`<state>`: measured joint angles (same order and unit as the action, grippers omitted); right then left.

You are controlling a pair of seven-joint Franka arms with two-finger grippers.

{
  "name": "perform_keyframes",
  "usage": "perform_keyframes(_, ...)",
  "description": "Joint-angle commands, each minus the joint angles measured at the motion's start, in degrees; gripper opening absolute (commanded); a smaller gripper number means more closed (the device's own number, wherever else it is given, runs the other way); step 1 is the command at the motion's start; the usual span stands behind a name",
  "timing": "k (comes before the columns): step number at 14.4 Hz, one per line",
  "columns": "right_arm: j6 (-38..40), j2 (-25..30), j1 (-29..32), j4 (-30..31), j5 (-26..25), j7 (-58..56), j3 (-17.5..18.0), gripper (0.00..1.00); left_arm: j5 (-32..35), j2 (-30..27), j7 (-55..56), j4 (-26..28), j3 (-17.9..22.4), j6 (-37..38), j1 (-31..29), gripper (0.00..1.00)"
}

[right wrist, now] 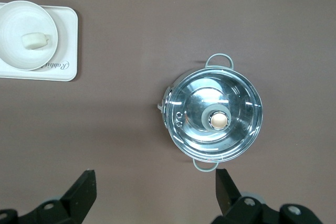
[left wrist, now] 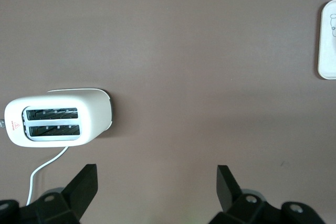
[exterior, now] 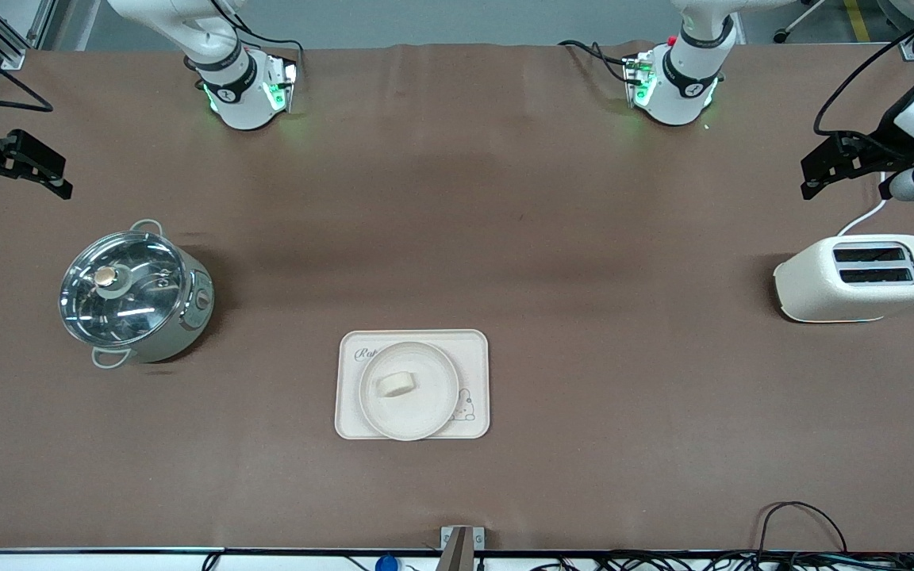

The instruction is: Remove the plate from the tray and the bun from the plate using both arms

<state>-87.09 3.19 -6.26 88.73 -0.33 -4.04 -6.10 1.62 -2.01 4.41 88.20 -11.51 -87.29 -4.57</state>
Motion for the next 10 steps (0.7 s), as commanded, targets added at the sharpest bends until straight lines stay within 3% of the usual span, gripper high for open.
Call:
perform_keyframes(1,-0.1,0.6,-0.1,0.7,-0.5,0.7,0.0,1.00,0.0,1.0,-0.9,-1.5,-0.2,1.9,-0.2,1.00)
perform_keyframes(10,-0.3,0.6,-0.1,0.6,-0.5,0.7,0.0,1.00,0.3,1.8,-1.2,-1.7,-0.1,1.9,-0.2,1.00)
